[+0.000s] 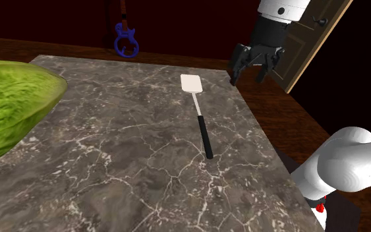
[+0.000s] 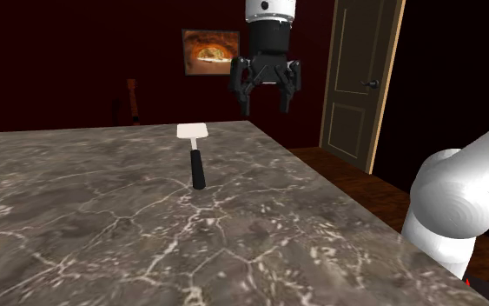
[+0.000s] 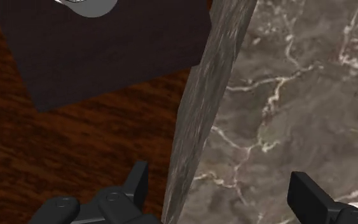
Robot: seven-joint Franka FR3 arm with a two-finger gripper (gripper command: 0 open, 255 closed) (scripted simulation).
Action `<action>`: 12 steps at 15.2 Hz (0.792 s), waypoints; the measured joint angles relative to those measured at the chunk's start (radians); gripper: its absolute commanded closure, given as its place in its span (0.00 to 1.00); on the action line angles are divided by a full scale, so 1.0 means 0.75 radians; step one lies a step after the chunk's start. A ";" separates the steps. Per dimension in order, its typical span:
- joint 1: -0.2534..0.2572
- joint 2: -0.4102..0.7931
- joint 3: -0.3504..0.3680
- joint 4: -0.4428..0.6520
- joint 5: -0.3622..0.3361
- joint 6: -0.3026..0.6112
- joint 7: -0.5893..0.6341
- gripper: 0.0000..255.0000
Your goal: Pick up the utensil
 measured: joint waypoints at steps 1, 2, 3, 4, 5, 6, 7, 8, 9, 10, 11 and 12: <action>-0.003 0.016 0.031 0.028 0.017 -0.012 0.056 0.00; -0.010 0.054 0.067 0.066 0.030 -0.010 0.113 0.00; -0.016 0.086 0.103 0.109 0.043 -0.019 0.174 0.00; -0.021 0.111 0.137 0.143 0.056 -0.027 0.234 0.00; -0.028 0.143 0.172 0.179 0.066 -0.029 0.293 0.00; -0.036 0.176 0.209 0.199 0.075 -0.014 0.349 0.00; -0.043 0.212 0.249 0.232 0.084 -0.010 0.412 0.00; -0.055 0.258 0.289 0.285 0.085 -0.014 0.477 0.00; -0.064 0.289 0.317 0.318 0.086 -0.016 0.530 0.00; -0.074 0.332 0.355 0.371 0.083 -0.025 0.593 0.00; -0.082 0.375 0.396 0.420 0.080 -0.029 0.662 0.00; -0.090 0.412 0.427 0.450 0.073 -0.022 0.711 0.00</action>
